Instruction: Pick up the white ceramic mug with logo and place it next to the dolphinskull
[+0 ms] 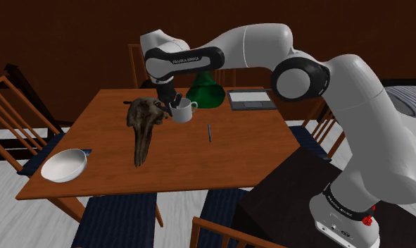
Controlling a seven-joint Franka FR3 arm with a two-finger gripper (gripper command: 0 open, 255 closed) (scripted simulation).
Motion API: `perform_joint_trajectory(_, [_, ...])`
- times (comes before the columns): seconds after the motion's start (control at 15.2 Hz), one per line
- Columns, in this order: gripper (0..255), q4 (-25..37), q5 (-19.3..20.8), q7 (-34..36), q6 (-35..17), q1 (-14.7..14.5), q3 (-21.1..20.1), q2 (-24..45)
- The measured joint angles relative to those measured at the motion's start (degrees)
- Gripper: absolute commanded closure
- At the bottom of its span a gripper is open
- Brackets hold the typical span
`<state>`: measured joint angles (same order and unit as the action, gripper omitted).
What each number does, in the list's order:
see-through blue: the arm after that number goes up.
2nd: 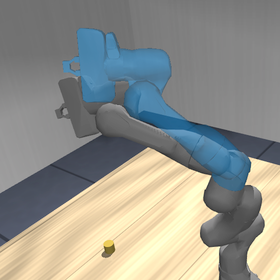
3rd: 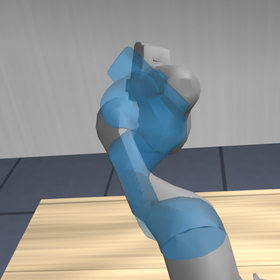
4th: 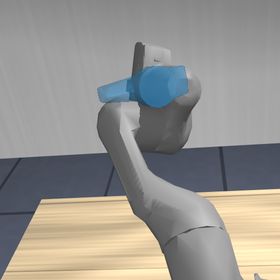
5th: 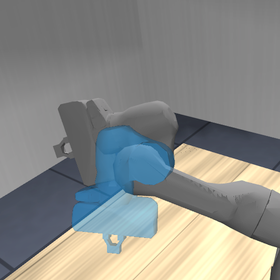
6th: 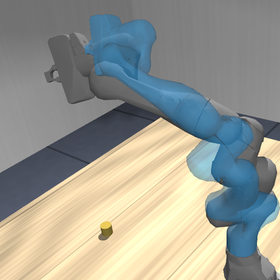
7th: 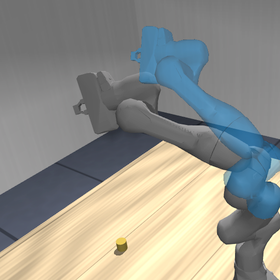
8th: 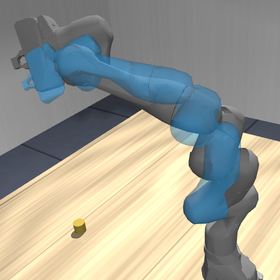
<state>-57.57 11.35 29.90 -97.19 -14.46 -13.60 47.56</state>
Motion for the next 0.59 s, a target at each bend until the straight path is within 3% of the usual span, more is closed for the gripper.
perform_joint_trajectory(0.59, [255,-4.67,0.37,0.66,-5.95,0.25,0.19,1.38])
